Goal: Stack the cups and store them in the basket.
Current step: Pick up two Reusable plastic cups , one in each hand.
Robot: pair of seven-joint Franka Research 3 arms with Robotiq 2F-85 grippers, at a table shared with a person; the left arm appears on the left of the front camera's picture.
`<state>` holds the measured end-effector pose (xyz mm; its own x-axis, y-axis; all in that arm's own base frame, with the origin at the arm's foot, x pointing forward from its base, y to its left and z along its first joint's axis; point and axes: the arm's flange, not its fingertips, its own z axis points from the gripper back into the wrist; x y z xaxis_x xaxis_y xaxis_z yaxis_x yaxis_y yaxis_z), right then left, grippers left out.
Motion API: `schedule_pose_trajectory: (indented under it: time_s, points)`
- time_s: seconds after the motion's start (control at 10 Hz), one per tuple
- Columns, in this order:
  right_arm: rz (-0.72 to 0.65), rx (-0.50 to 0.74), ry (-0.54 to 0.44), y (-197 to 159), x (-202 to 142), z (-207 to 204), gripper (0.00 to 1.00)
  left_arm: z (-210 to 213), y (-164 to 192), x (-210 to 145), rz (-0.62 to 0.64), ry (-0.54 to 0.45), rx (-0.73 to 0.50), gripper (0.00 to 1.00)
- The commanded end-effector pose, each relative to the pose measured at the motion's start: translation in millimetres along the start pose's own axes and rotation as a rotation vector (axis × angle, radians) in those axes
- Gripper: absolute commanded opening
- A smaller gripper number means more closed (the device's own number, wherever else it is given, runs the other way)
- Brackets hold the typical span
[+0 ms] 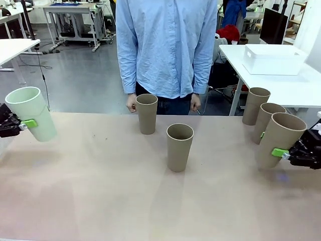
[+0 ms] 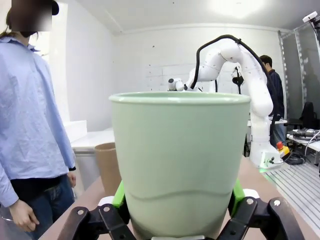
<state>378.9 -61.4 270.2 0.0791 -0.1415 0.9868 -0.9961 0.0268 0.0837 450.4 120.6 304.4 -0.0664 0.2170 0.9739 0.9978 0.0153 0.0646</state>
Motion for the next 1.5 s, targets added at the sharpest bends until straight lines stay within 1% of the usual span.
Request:
schedule_pose_trajectory:
  time_s: [0.0, 0.2, 0.3, 0.5, 0.7, 1.0, 1.4]
  points:
    - [0.051, -0.077, 0.010, 21.6, 18.5, -30.8, 0.84, -24.1, -13.8, 4.0, -0.024, -0.022, 0.020, 0.87]
    - [0.049, -0.088, 0.025, 39.0, 34.6, -48.8, 0.84, -40.6, -26.9, 13.2, -0.026, -0.014, 0.058, 0.87]
    - [0.062, -0.095, 0.028, 44.0, 38.4, -61.5, 0.84, -56.6, -32.2, 12.6, -0.026, -0.011, 0.068, 0.87]
    - [0.047, -0.109, 0.043, 47.5, 31.1, -78.7, 0.84, -86.3, -38.8, -4.0, 0.001, 0.033, 0.079, 0.87]
    - [0.051, -0.135, 0.049, 48.3, 31.2, -80.1, 0.84, -103.0, -49.2, -15.4, 0.005, 0.066, 0.079, 0.87]
    - [0.037, -0.143, 0.063, 48.0, 28.2, -79.0, 0.84, -113.9, -63.7, -18.7, 0.014, 0.076, 0.051, 0.87]
    - [0.018, -0.152, 0.076, 45.1, 26.3, -72.6, 0.84, -112.7, -74.0, -13.3, 0.025, 0.057, 0.028, 0.87]
